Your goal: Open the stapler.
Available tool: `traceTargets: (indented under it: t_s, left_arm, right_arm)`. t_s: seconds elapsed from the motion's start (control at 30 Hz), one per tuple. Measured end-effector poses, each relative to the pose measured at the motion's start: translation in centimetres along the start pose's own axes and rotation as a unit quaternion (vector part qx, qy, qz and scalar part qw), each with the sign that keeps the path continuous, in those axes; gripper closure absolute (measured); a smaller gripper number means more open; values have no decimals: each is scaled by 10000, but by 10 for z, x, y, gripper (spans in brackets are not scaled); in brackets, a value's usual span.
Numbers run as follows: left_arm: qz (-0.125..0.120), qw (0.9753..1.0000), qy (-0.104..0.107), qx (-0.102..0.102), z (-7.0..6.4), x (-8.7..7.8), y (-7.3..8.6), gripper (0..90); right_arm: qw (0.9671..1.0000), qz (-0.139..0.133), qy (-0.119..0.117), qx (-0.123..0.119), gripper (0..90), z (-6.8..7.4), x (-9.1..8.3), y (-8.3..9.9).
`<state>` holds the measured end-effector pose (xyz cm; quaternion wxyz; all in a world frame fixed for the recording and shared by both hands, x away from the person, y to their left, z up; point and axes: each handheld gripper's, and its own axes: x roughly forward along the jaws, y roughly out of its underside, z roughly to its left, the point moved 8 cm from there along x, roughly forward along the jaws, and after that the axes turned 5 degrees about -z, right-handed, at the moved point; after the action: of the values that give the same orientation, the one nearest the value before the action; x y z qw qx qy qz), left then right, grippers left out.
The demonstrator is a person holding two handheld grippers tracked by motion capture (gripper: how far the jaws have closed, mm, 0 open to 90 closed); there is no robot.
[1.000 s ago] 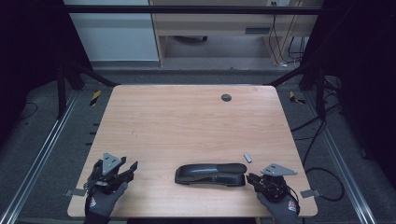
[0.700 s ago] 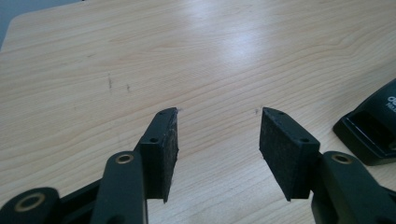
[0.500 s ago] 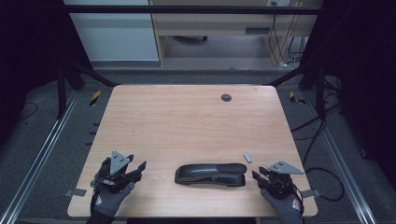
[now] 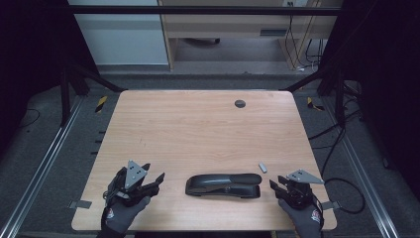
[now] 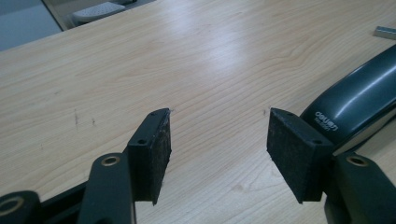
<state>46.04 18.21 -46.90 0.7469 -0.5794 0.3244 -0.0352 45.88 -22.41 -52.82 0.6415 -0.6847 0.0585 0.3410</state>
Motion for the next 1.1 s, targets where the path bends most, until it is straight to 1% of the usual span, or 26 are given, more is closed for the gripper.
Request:
traceTargets:
  t_s: [0.07, 0.1, 0.13, 0.2, 0.23, 0.3, 0.37, 0.57, 0.6, 0.67, 0.73, 0.83, 0.87, 0.9, 0.93, 0.97, 1.07, 1.1]
  left_arm:
    - [-1, 9999, 57, 87, -6, -2, -4, 388]
    - [-1, 9999, 57, 87, -6, -2, -4, 386]
    - [-5, 9998, 90, 153, -10, -3, -7, 382]
    - [-21, 9998, 112, 185, -12, -3, -9, 379]
    - [-12, 9997, 125, 222, -14, -4, -11, 372]
    - [-26, 9993, 173, 337, -19, -6, -16, 365]
    - [-51, 9990, 216, 383, -23, -7, -20, 360]
    - [-106, 9984, 275, 477, -32, -8, -29, 355]
    - [-115, 9981, 303, 523, -34, -9, -32, 354]
    - [-158, 9980, 316, 516, -36, -9, -35, 353]
    - [-179, 9976, 351, 562, -40, -9, -37, 353]
    - [-167, 9974, 380, 595, -44, -7, -38, 353]
    - [-147, 9973, 386, 615, -44, -7, -38, 353]
    - [-147, 9973, 386, 615, -44, -7, -38, 353]
    - [-141, 9972, 395, 622, -45, -6, -38, 353]
    - [-160, 9972, 402, 607, -47, -5, -39, 353]
    - [-152, 9969, 418, 649, -48, -5, -41, 353]
    - [-185, 9970, 407, 630, -49, -5, -42, 353]
  right_arm:
    - [10000, -25, 33, -51, 610, -2, 0, 0]
    - [10000, -28, 35, -38, 610, -2, 0, 0]
    - [10000, -36, 36, -49, 610, -2, 0, 0]
    - [10000, -34, 18, -36, 610, -2, -1, 0]
    - [10000, -47, 10, -1, 610, -2, -1, -1]
    - [10000, -44, 27, -10, 611, -3, -1, -1]
    - [10000, -58, 14, 30, 613, -3, -2, -1]
    - [10000, -67, 27, 6, 618, -3, -2, -2]
    - [10000, -83, 40, -11, 625, -4, -2, -2]
    - [10000, -88, 34, -8, 632, -4, -2, -2]
    - [9999, -91, 48, 30, 649, -5, -3, -2]
    - [9999, -81, 96, -7, 661, -6, -3, -2]
    - [9999, -46, 83, 59, 660, -6, -4, -2]
    - [9999, -46, 83, 59, 660, -6, -4, -2]
    - [9999, -28, 88, 62, 657, -6, -4, -2]
    - [9999, -22, 95, 78, 632, -7, -4, -3]
    - [9999, -23, 29, 157, 583, -5, -5, -5]
    - [9999, -19, 10, 167, 565, -4, -5, -5]
